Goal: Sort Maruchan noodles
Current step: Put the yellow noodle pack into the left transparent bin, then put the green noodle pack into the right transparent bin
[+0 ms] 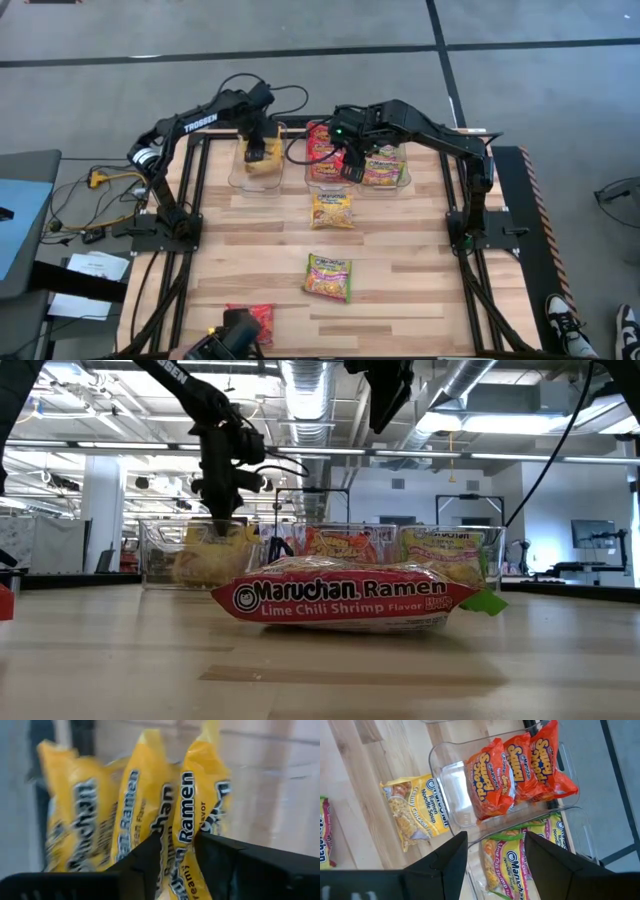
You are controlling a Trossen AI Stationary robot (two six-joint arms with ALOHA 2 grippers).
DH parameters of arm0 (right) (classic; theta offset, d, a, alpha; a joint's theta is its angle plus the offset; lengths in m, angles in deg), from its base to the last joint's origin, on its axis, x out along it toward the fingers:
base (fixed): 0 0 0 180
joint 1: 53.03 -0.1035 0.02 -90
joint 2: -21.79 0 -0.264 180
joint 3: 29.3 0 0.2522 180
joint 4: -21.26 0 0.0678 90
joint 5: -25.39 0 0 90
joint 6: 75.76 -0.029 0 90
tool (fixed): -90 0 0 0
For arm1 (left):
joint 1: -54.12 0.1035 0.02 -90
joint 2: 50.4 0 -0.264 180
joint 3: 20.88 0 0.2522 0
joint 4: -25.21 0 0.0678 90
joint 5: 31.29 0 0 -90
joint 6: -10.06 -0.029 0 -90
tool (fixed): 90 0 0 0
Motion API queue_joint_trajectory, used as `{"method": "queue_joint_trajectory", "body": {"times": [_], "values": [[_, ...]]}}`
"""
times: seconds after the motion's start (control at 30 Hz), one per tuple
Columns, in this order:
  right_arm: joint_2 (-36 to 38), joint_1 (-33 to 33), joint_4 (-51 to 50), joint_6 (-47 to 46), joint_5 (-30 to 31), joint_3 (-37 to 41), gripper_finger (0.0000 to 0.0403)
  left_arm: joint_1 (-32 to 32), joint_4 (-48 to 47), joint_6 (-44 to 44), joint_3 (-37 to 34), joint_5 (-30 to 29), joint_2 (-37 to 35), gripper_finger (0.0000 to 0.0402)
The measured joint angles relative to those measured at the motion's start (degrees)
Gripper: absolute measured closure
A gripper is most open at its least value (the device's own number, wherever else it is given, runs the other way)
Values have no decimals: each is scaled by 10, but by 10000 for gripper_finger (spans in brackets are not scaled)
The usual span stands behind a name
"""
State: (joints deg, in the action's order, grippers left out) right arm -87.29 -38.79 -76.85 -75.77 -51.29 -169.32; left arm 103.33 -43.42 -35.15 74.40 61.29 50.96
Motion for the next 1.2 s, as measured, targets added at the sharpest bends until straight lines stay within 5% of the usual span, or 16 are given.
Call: {"method": "queue_joint_trajectory", "body": {"times": [0.17,0.77,1.2], "values": [[0,0,0,1,0,0,181,-10,1,26,6,-70,0,268],[0,0,-50,4,-1,0,181,-40,-148,197,122,-46,0,264],[11,-10,-56,4,-131,33,181,-50,-231,340,174,125,-31,264]]}}
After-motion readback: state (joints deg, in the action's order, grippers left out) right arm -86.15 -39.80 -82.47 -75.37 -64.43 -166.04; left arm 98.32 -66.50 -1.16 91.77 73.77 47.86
